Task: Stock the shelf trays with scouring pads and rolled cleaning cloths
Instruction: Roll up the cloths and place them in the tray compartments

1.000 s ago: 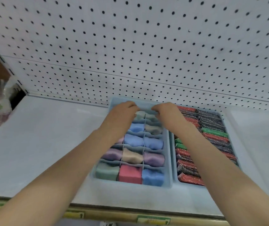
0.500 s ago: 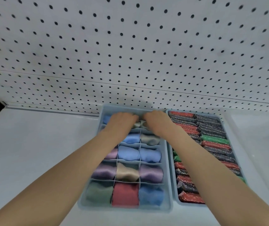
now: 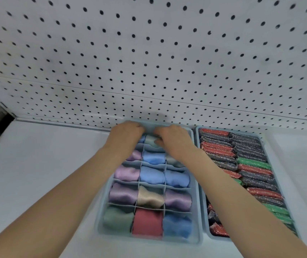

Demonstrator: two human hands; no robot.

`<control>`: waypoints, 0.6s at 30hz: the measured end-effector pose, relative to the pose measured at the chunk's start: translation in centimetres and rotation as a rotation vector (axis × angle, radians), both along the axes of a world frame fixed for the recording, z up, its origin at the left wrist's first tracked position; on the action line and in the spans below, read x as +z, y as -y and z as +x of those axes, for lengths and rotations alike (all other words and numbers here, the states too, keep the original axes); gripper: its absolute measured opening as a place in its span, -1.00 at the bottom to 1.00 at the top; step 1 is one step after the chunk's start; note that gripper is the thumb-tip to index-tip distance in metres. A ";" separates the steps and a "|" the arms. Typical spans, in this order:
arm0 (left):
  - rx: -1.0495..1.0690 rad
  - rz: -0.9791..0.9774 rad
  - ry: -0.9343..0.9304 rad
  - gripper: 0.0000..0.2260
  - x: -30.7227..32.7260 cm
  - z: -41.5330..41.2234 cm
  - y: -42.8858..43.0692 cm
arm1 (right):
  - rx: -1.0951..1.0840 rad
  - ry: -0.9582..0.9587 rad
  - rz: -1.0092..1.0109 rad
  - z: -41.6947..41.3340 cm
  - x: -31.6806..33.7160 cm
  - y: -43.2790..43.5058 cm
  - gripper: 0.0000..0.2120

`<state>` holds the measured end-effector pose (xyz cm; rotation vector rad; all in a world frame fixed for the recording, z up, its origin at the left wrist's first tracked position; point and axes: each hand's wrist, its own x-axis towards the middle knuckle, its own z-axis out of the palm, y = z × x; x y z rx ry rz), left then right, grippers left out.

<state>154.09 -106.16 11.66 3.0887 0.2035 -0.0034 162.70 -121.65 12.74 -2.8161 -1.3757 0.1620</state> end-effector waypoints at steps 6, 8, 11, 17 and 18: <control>-0.025 0.155 -0.132 -0.75 0.5 0.5 0.6 | -0.025 -0.121 -0.018 0.1 -0.8 -0.9 -0.76; 0.003 0.186 -0.154 -0.79 0.5 0.3 0.7 | -0.030 -0.195 0.010 0.1 -0.5 -0.8 -0.79; -0.001 0.229 -0.155 -0.81 0.6 0.4 0.9 | -0.042 -0.198 0.007 0.0 -0.4 -0.9 -0.81; -0.009 0.041 -0.071 -0.82 0.4 0.4 0.2 | -0.045 -0.102 -0.010 -0.6 -0.5 -1.2 -0.79; -0.035 -0.025 0.023 -0.79 0.0 -0.3 -0.3 | -0.045 -0.076 0.033 -0.9 -0.2 -0.7 -0.78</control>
